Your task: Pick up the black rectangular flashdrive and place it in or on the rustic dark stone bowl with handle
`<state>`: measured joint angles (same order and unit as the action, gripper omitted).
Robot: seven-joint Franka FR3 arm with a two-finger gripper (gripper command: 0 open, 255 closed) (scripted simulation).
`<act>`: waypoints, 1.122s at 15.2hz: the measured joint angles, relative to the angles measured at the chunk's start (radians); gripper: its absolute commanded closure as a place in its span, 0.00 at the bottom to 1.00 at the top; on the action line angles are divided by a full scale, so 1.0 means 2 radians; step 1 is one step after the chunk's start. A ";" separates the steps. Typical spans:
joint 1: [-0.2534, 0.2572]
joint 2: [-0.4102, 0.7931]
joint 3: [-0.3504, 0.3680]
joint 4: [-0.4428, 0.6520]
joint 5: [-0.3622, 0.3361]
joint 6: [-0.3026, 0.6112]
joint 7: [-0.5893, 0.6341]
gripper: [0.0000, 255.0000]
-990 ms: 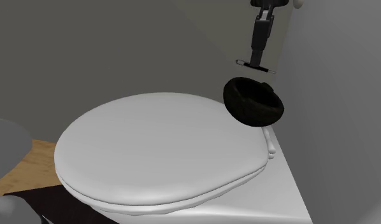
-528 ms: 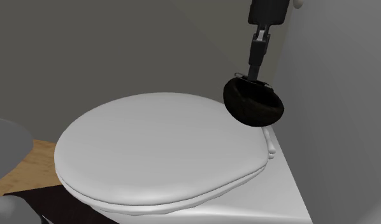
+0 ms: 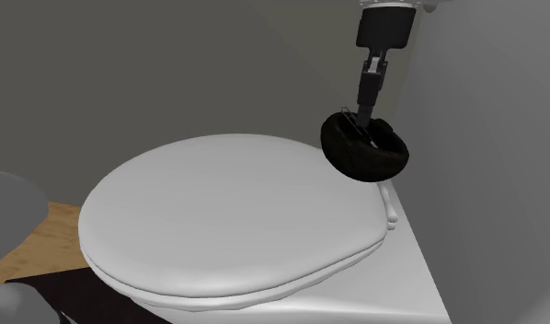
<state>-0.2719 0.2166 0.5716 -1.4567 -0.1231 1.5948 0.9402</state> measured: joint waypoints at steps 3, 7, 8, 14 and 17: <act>0.000 0.000 0.000 0.000 0.000 0.000 0.000 0.00; 0.000 0.000 0.000 0.000 0.000 0.000 0.000 0.00; 0.000 0.000 0.000 0.000 0.000 0.000 0.000 0.00; 0.016 0.026 0.002 0.094 -0.014 -0.071 0.006 0.00; 0.017 0.027 0.003 0.099 -0.015 -0.075 0.006 0.00</act>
<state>-0.2380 0.2712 0.5766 -1.2593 -0.1528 1.4446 0.9518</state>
